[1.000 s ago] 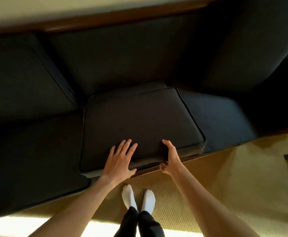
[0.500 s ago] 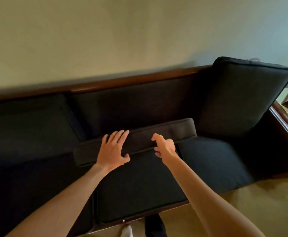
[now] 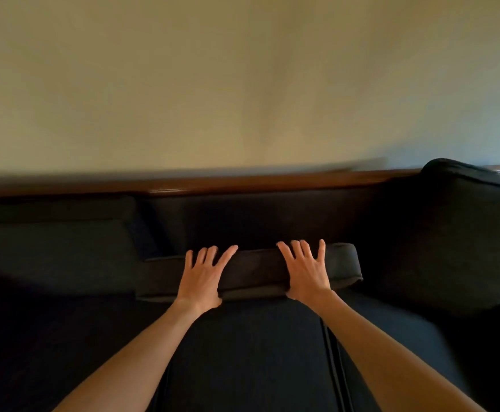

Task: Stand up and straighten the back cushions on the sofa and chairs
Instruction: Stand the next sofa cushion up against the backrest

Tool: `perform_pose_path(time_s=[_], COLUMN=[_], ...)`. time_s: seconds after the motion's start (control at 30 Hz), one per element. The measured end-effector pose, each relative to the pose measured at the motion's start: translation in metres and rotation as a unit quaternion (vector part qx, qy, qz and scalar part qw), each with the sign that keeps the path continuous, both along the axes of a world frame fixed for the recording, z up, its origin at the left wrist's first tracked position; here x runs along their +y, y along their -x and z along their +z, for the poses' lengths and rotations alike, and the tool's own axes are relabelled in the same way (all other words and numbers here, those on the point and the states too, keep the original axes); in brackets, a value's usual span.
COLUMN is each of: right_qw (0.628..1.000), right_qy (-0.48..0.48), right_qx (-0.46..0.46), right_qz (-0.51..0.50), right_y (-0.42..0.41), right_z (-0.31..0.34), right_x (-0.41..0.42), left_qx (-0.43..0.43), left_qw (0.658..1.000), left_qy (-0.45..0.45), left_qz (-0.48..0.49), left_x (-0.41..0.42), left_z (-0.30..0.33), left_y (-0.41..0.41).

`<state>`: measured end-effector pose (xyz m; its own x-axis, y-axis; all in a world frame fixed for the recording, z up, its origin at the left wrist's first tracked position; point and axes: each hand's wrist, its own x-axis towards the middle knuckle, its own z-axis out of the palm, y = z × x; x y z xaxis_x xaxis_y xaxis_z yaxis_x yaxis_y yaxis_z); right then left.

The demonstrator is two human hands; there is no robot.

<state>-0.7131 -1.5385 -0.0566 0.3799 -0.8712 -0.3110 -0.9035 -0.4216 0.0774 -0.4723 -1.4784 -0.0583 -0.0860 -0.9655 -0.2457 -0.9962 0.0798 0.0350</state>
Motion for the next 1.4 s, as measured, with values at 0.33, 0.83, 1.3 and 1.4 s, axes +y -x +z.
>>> perform_pose_path(time_s=[0.33, 0.83, 1.3, 1.4], right_qw=[0.997, 0.997, 0.997, 0.998], right_qy=[0.028, -0.027, -0.009, 0.030], right_qx=[-0.061, -0.063, -0.067, -0.054], right_qz=[0.035, 0.035, 0.032, 0.027], right_y=[-0.016, -0.043, -0.064, -0.063], right_z=[0.024, 0.011, 0.000, -0.004], right_x=[-0.055, -0.102, -0.128, -0.121], left_qx=[0.010, 0.015, -0.001, -0.007], left_qw=[1.000, 0.999, 0.995, 0.996], left_qy=[0.007, -0.047, -0.099, -0.092], left_qz=[-0.024, -0.012, 0.000, 0.007], left_x=[-0.067, -0.110, -0.150, -0.156], left_z=[0.029, 0.024, 0.021, 0.015], left_y=[-0.037, -0.060, -0.093, -0.093])
